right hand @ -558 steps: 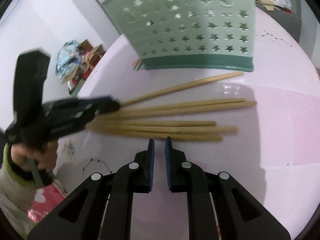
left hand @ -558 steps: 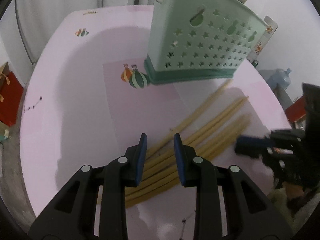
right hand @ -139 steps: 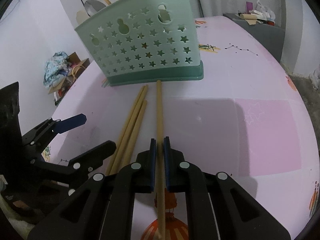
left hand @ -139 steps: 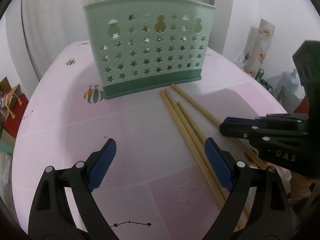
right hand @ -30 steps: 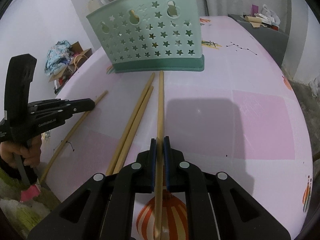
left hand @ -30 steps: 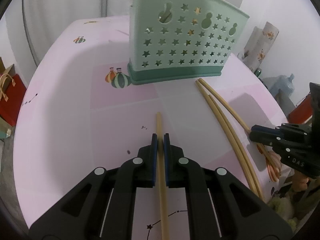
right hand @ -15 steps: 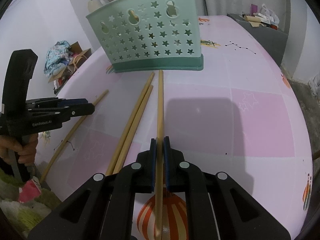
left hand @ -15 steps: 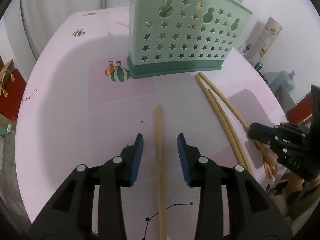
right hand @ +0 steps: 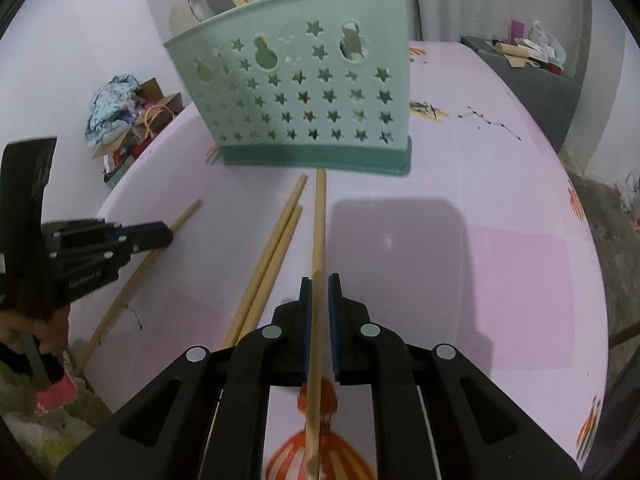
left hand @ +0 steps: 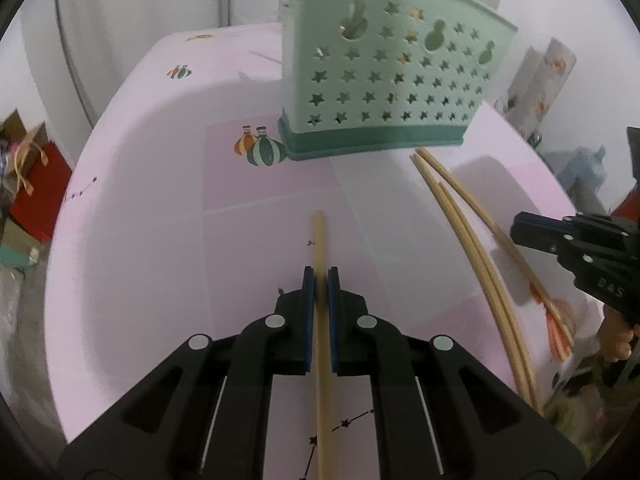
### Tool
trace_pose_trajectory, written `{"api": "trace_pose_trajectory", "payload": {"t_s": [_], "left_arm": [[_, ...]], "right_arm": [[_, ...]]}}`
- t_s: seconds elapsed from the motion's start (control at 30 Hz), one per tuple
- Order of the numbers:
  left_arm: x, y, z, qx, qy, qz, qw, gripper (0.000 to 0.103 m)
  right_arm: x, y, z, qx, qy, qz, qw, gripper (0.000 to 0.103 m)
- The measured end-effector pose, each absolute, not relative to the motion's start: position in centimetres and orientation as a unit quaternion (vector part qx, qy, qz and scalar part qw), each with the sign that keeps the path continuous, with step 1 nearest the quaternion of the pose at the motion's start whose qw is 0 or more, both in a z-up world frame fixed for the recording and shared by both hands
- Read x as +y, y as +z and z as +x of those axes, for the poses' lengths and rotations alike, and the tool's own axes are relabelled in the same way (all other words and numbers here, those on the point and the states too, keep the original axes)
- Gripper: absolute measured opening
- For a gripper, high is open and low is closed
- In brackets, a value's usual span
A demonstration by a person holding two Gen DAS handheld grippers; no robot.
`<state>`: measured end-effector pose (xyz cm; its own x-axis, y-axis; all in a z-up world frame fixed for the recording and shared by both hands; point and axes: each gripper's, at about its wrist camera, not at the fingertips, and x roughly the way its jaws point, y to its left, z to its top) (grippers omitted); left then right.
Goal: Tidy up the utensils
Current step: 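Lift both held chopsticks up over the green basket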
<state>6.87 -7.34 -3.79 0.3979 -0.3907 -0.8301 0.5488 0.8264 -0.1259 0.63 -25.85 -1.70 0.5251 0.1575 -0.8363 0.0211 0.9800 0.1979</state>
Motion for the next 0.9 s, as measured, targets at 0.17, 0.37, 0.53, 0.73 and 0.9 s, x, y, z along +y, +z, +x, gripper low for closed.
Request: {"api": "trace_pose_trajectory", "payload": {"t_s": [0.17,0.37,0.53,0.73,0.9], "left_arm": [[-6.4,-3.9,7.8,0.477,-0.278,0.031,0.834,0.005],[-3.8,-2.4,8.4,0.450,-0.281,-0.090,0.843,0.005],[-2.6,-1.6,8.3,0.436,-0.297,-0.169,0.833,0.005],[-2.2,-0.7,7.9,0.419,-0.306,-0.213,0.828,0.005],[-2.2,-0.2,7.5,0.412,-0.311,-0.211,0.830,0.005]], "right_arm": [[-26.2,-1.6,2.8,0.496,0.047,0.083,0.863,0.010],[-25.6,-1.4,5.3,0.506,0.067,0.054,0.858,0.012],[-25.4,-1.4,6.7,0.511,0.077,0.051,0.854,0.012],[-25.0,-2.0,8.3,0.521,0.082,0.046,0.848,0.012],[-24.7,-2.5,9.2,0.528,0.071,0.030,0.845,0.012]]}}
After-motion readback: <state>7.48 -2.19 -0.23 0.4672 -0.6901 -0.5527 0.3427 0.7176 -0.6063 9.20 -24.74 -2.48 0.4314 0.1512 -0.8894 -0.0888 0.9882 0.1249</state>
